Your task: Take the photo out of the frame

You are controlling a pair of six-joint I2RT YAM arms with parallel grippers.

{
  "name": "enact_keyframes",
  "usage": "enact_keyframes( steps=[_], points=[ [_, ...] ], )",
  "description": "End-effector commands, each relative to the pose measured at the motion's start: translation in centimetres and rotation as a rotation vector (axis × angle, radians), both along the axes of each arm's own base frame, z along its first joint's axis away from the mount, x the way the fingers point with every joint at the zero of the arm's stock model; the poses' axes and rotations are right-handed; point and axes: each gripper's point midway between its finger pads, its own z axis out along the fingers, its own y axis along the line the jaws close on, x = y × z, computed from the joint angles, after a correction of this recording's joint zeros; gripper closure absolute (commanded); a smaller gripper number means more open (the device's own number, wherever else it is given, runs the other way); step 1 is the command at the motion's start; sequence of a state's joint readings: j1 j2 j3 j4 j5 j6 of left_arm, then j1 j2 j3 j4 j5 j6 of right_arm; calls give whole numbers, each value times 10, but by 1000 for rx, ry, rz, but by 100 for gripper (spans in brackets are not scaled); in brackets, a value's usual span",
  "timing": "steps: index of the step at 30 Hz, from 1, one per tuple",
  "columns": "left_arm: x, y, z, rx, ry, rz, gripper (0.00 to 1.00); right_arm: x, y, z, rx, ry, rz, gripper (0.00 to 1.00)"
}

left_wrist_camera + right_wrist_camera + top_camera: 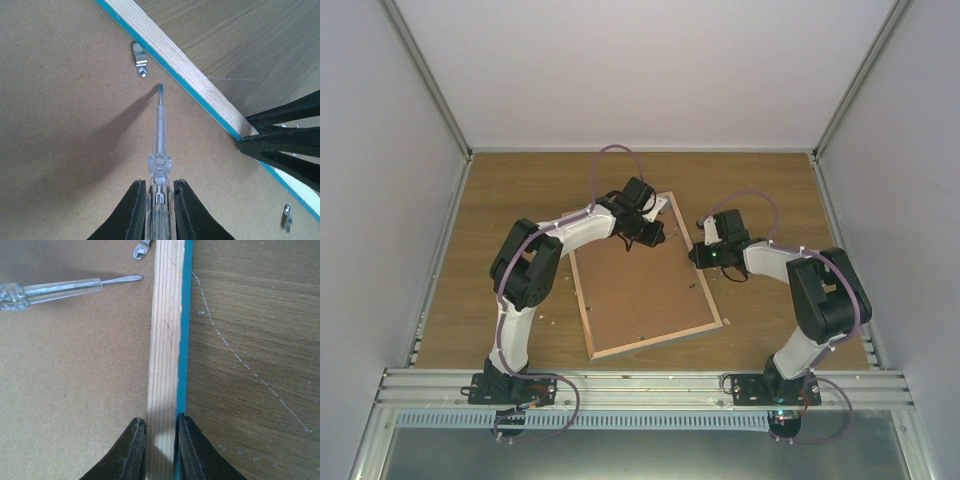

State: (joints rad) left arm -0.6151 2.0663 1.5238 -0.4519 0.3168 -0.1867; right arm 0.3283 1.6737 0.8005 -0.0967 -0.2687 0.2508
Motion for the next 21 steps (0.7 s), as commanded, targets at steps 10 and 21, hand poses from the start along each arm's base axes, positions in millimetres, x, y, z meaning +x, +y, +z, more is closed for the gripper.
enact_keyframes(
  steps=[10,21],
  points=[
    [31,-6,6,-56,-63,87,100,2,9,0,6,-15,45,99],
    [37,4,6,-59,-66,152,100,0,7,0,2,-16,38,99]
  ],
)
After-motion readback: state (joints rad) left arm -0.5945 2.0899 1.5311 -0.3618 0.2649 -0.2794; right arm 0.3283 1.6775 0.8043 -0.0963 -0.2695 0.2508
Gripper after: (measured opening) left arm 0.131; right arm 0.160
